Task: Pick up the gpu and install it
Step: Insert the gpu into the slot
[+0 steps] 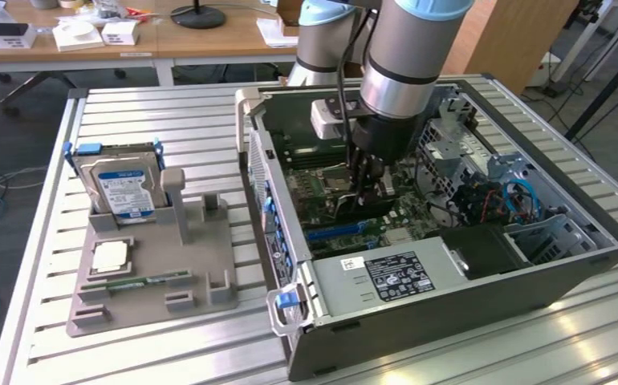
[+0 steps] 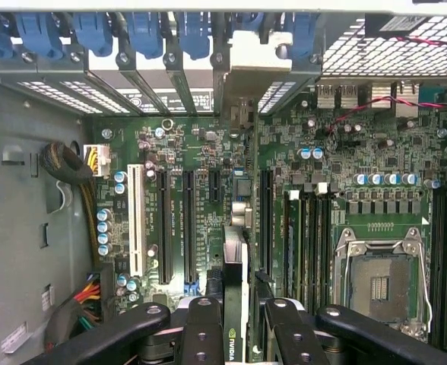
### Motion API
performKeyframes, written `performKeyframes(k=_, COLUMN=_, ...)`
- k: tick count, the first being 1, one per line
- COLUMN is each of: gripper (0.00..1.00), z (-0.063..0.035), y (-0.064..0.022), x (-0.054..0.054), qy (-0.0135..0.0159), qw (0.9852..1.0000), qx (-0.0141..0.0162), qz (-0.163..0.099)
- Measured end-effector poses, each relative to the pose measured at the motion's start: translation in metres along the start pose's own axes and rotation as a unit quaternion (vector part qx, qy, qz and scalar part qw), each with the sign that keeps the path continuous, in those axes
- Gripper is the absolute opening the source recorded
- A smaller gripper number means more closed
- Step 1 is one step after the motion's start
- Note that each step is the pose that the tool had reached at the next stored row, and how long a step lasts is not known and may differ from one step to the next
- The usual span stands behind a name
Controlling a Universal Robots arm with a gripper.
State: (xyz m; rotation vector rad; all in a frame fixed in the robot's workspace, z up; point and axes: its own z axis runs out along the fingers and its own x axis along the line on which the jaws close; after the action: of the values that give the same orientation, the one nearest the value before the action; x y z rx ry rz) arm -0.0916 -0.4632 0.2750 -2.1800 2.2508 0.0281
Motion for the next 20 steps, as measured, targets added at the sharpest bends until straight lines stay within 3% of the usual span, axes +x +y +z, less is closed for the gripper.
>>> performKeyframes(k=9, gripper=0.26, z=0.0002, y=0.0011, x=0.0001, qy=0.0001, qw=1.0, qx=0.0, qz=0.0)
performKeyframes(k=20, gripper=0.26, z=0.0074, y=0.0019, x=0.0002, qy=0.0, qw=1.0, qx=0.0, qz=0.0)
